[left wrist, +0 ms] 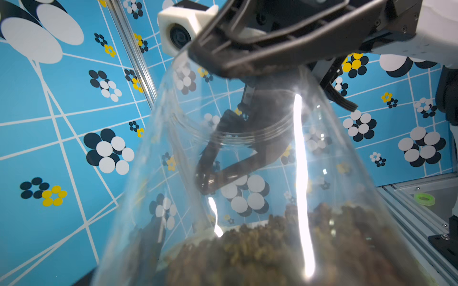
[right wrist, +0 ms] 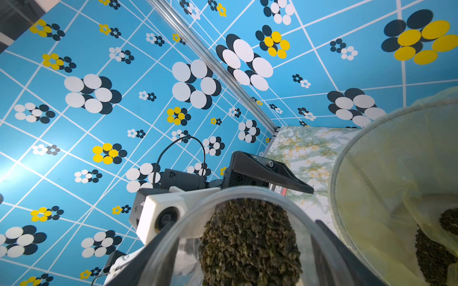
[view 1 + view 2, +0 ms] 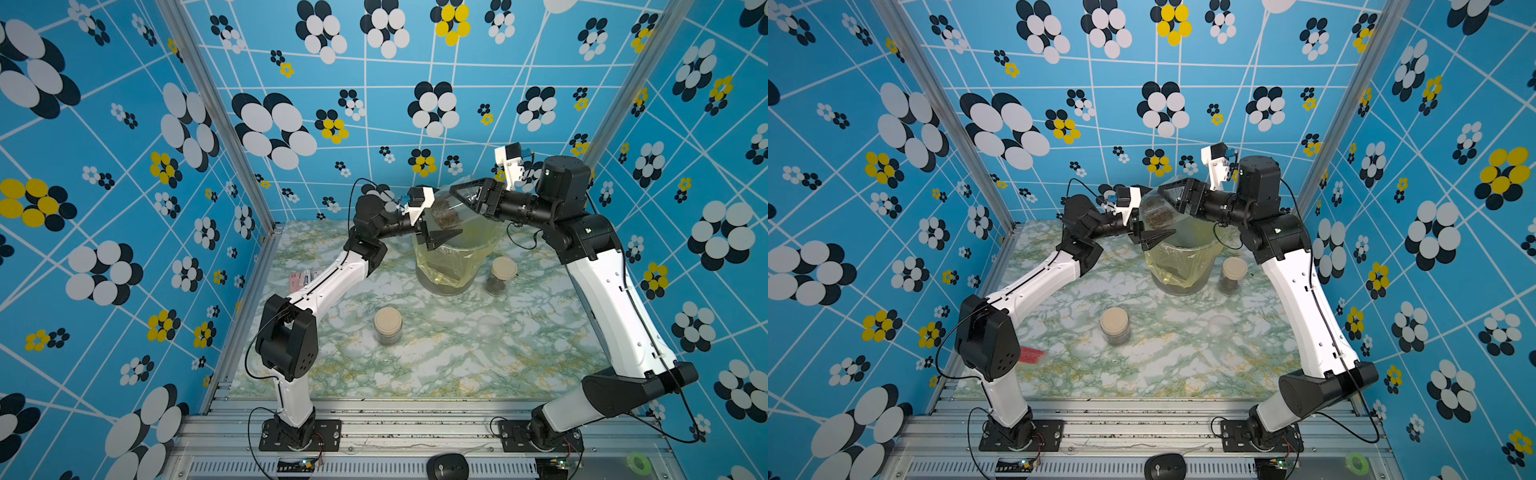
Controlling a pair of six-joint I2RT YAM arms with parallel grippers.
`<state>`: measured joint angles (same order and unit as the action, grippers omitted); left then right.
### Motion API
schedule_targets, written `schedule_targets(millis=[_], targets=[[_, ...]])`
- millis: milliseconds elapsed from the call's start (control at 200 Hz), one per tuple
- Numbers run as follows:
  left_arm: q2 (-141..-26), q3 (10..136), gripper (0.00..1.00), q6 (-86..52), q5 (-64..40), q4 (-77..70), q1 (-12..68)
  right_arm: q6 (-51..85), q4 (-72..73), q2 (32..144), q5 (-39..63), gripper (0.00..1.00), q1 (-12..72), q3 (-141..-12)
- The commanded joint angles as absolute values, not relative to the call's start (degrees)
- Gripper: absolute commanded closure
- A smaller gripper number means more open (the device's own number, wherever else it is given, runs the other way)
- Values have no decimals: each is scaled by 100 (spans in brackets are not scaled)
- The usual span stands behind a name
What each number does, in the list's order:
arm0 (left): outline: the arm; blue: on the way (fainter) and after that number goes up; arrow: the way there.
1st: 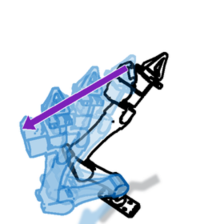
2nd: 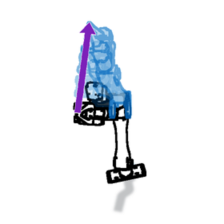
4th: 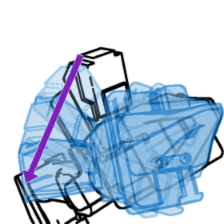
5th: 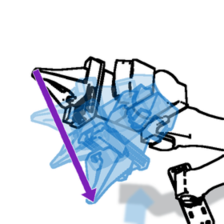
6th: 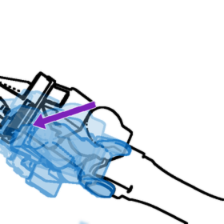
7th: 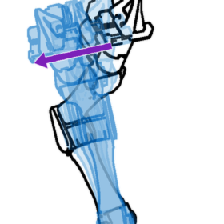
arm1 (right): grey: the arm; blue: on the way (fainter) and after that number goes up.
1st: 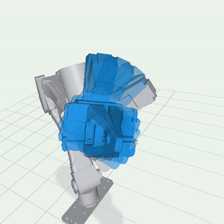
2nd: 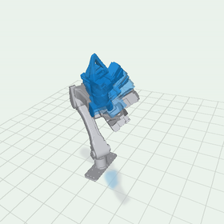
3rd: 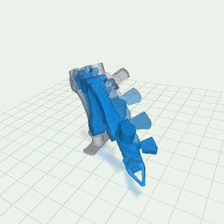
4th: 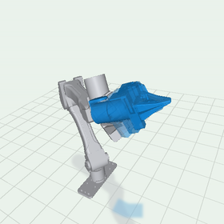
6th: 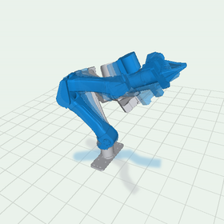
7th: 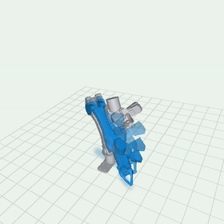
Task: Empty moldy tea leaves from jars
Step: Pour the moldy tea leaves from the jar into the trash bin.
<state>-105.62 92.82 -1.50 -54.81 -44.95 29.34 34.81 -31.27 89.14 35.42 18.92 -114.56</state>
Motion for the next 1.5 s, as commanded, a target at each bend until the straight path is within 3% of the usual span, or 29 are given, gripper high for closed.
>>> schedule_targets(millis=[0, 605, 990, 1254, 1494], targets=[[-10587, 9247, 1, -1040, -5248, -6214, 2808, 3710, -3269, 9003, 3927, 32, 1824, -11721], [-11567, 9892, 0, -1718, -4852, -7595, 2847, 4389, -2955, 9531, 4263, 33, 1714, -12260], [-11977, 10416, 8, -1945, -4677, -7745, 2817, 4643, -2757, 9756, 4418, 34, 1701, -12339], [-12146, 10575, 1, -2096, -4555, -7998, 2830, 4784, -2650, 9827, 4501, 34, 1688, -12374], [-12199, 10738, 1, -2070, -4462, -7999, 2869, 5047, -2400, 9881, 4628, 35, 1664, -12371]])
